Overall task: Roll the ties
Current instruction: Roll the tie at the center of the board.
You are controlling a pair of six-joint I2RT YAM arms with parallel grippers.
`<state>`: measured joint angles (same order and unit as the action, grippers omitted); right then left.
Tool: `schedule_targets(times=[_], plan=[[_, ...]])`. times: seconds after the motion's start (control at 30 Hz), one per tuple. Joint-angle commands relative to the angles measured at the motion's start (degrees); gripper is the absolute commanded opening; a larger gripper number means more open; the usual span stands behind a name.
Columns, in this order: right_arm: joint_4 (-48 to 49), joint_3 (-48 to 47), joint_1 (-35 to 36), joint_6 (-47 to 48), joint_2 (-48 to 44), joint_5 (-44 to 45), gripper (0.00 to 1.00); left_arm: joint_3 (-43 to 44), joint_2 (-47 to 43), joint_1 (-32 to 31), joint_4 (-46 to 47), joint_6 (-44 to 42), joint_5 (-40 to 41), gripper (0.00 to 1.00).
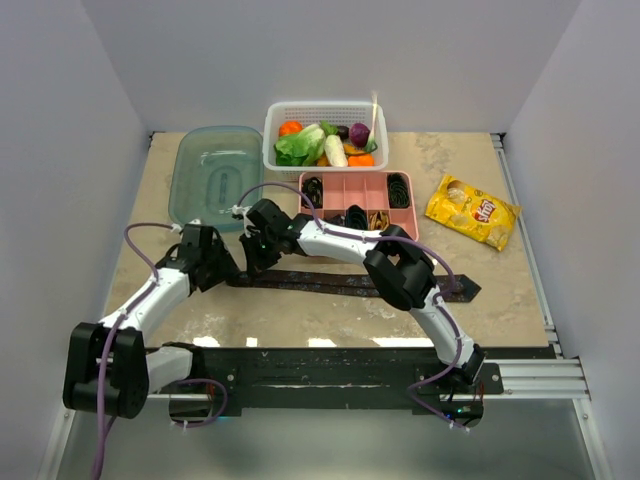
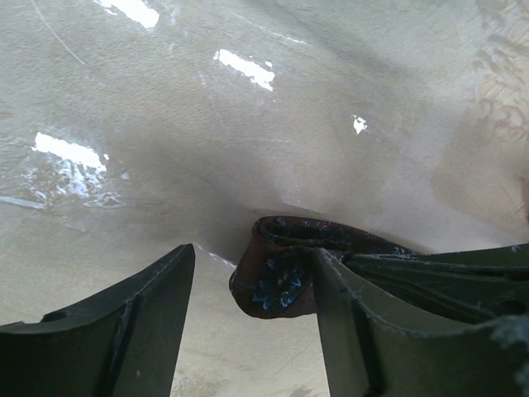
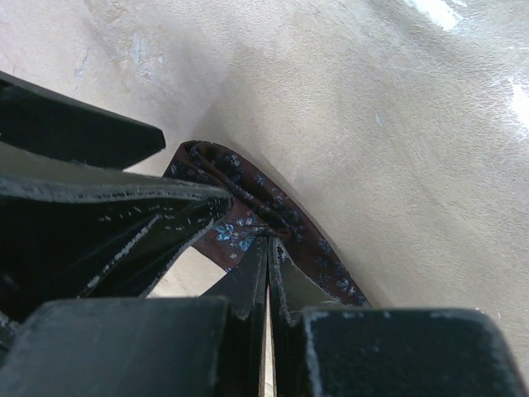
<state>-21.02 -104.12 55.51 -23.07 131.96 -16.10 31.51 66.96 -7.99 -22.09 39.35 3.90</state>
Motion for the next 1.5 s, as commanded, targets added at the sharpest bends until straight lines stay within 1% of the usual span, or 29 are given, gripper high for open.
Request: schedule_targets(times=[0.0, 0.1, 0.23, 0.33, 0.47, 0.7, 0.93, 1.07, 1.2, 1.3, 1.4, 1.47], plan=[[-0.25, -3.02, 0.66, 0.22, -3.73, -0.42, 0.00, 1.37, -0.95, 2.97, 0.82, -0.68, -1.43, 0.63], [-0.52, -3.46, 0.92, 0.31, -3.99, -0.34, 0.00, 0.40, -2.18, 5.52, 1.52, -0.94, -3.64, 0.60], [0.01, -3.72, 1.01, 0.13, -4.26, -0.69, 0.00, -0.83, -5.34, 7.28, 2.05, -1.21, -5.75, 0.59], [0.45, -4.08, 1.45, -0.04, -3.99, -1.30, 0.00, -1.45, -6.93, 7.37, 2.66, -0.86, -6.80, 0.60], [0.19, -5.04, 1.80, -0.05, -2.50, -1.30, 0.00, -2.06, -6.58, 7.64, 3.54, -0.68, -8.38, 0.60], [-2.62, -4.96, 1.80, 1.79, -0.04, 2.47, 0.00, -3.20, -6.31, 7.99, 4.24, -0.68, -9.70, 0.59], [-3.94, -3.64, 1.89, 3.73, 1.10, 4.58, 0.00, -6.98, -7.19, 7.99, 9.16, 0.20, -13.56, 0.57], [-2.80, -1.62, 1.80, 4.09, 1.63, 4.23, 0.00, -8.56, -10.08, 7.99, 10.83, 0.11, -14.71, 0.57], [-1.75, -0.65, 1.80, 4.09, 2.60, 3.36, 0.00, -9.18, -12.99, 7.99, 10.75, 0.46, -13.84, 0.56], [-1.31, -0.30, 1.89, 4.08, 3.21, 2.91, 0.00, -9.36, -13.35, 7.99, 10.49, 0.64, -12.69, 0.54], [-1.13, -0.21, 1.80, 4.00, 3.57, 2.91, 0.00, -9.71, -12.64, 7.99, 11.18, 0.55, -12.43, 0.50], [-1.13, -0.12, 1.80, 3.91, 3.57, 2.91, 0.00, -10.06, -12.47, 7.99, 11.54, 0.46, -12.34, 0.46]])
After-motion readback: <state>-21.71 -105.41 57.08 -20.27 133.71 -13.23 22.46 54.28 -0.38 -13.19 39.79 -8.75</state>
